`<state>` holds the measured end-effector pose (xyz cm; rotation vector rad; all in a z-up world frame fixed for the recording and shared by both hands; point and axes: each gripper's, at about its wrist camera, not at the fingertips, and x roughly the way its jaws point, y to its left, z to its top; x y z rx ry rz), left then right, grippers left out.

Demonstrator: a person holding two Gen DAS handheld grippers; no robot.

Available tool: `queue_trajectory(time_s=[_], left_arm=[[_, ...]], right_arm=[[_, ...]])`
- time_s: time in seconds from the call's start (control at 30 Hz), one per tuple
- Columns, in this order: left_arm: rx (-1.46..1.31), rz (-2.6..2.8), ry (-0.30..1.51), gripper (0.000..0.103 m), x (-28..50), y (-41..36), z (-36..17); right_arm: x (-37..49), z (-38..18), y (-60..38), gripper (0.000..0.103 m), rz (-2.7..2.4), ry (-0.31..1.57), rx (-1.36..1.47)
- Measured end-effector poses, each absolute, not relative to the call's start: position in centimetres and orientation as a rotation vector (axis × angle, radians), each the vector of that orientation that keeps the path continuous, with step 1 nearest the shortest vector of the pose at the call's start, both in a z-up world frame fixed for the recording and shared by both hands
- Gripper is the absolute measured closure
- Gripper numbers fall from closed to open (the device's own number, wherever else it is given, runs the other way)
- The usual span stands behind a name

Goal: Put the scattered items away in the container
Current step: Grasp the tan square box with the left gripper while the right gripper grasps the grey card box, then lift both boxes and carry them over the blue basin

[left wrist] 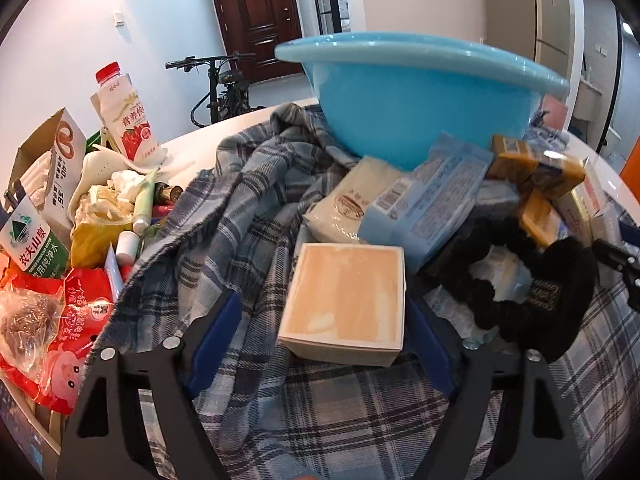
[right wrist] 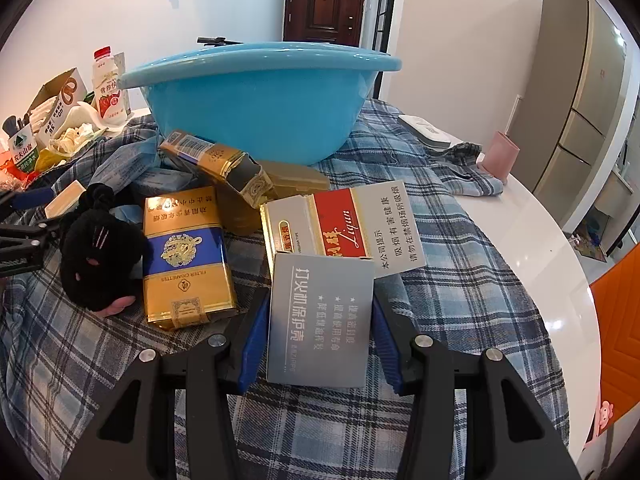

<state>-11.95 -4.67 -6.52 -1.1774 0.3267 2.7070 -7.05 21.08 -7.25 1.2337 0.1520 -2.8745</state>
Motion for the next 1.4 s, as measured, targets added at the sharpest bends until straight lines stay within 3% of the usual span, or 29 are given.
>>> queue_trajectory(time_s=[0.07, 0.17, 0.2, 0.97, 1.4], left_arm=[[-1.169, 2.707, 0.325, 0.029, -11.9, -4.6, -6.4], [-1.184, 2.660, 0.278, 0.051, -11.9, -4.6, -6.5], [-1.185, 2.653, 0.281, 0.052, -11.9, -4.5, -6.6], [-1.020, 2.738, 0.206, 0.053, -10.5, -5.2, -3.7], [-0.918, 2.767, 0.213, 0.053, -9.0, -4.1, -0.8]], right_arm=[[-7.0, -7.2, 21.0, 0.052, -2.878, 0.156, 1.229], [-6.9, -7.1, 21.0, 0.052, -2.882, 0.152, 1.223], [-6.8, -7.1, 21.0, 0.052, -2.882, 0.150, 1.222], [-5.4, -5.5, 21.6, 0.054, -2.875, 0.066, 1.173], [-4.4, -2.5, 20.3, 0.054, -2.928, 0.126, 1.059]])
